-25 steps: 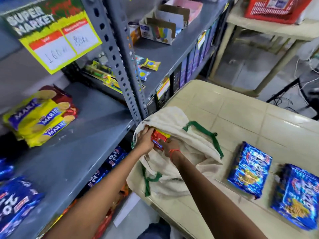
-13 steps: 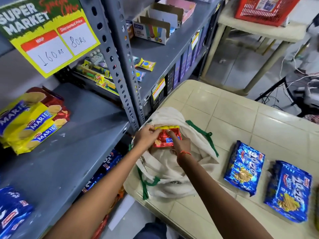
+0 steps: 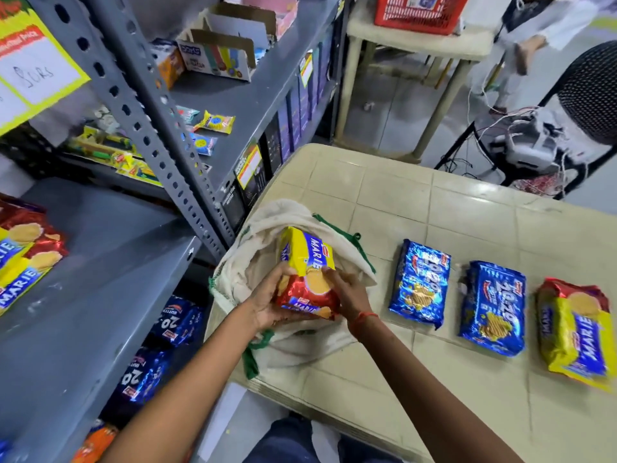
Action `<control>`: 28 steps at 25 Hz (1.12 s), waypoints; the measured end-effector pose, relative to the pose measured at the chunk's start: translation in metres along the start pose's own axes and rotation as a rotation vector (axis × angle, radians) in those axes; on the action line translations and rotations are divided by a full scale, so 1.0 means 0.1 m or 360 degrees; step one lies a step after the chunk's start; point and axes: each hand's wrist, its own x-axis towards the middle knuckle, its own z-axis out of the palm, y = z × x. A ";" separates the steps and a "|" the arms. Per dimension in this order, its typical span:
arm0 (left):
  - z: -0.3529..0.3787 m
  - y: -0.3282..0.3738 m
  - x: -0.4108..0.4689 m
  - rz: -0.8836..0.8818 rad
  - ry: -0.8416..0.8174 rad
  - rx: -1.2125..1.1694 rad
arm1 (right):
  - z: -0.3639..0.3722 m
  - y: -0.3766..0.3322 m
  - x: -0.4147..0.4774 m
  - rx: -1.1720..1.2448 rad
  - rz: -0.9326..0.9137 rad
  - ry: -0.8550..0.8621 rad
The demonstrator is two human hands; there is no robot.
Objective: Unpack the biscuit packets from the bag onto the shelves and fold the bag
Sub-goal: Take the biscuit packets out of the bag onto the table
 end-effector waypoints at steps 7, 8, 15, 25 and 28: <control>0.65 -0.24 -0.11 -0.0043 0.0158 0.0182 | -0.62 -0.04 -0.25 -0.0059 0.0075 0.0020; 0.81 -0.28 -0.14 -0.0032 0.0187 0.0204 | -0.76 -0.06 -0.26 -0.0023 0.0074 -0.0020; 2.45 -1.07 0.02 0.0295 0.0369 0.0539 | -2.42 -0.19 -0.55 -0.0235 -0.0201 0.0190; 5.04 -2.23 1.26 0.0456 0.0107 0.1159 | -5.27 0.11 -0.67 -0.0446 -0.0197 0.0997; 5.53 -2.48 1.59 0.0530 0.0127 0.1461 | -5.83 0.27 -0.57 -0.0517 -0.0113 0.1115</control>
